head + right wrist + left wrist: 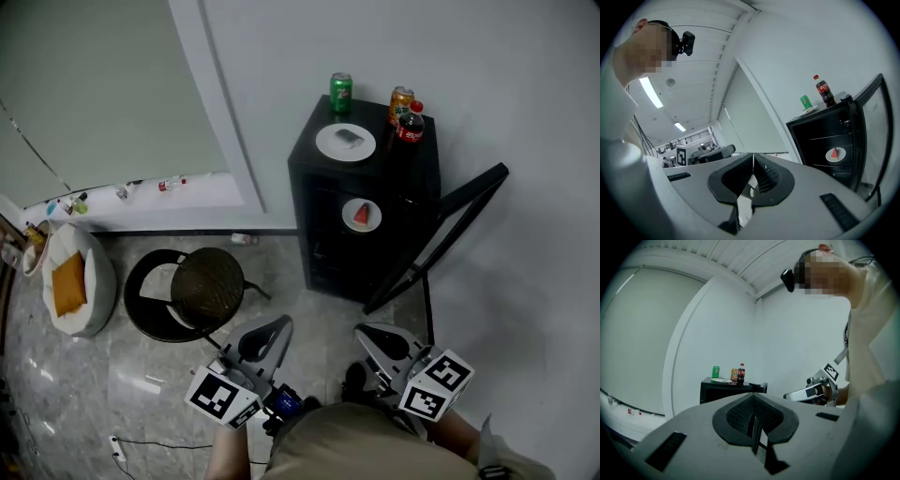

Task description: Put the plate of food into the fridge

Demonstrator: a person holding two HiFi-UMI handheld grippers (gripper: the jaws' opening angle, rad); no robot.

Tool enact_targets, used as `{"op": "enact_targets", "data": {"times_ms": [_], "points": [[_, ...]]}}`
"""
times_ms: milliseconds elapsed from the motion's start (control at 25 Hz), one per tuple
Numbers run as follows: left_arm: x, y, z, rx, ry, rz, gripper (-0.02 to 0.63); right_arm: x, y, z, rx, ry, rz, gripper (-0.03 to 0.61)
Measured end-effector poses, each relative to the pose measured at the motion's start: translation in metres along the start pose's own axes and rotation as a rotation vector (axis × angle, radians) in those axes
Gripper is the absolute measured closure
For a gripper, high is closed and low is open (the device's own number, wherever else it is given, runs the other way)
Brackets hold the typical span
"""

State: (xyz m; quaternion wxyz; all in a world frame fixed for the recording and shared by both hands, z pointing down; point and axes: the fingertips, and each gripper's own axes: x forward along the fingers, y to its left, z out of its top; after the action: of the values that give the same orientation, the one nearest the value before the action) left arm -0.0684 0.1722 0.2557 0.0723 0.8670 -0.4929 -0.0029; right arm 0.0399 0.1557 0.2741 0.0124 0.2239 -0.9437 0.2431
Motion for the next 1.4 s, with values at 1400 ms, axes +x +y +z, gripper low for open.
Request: {"op": "enact_targets", "data": {"times_ms": [1400], "points": [[0.182,0.005,0.015,0.09,0.08,-0.003,0.604,-0.063,-0.175,0.057,0.002,-0.028,-0.079,0.557]]}}
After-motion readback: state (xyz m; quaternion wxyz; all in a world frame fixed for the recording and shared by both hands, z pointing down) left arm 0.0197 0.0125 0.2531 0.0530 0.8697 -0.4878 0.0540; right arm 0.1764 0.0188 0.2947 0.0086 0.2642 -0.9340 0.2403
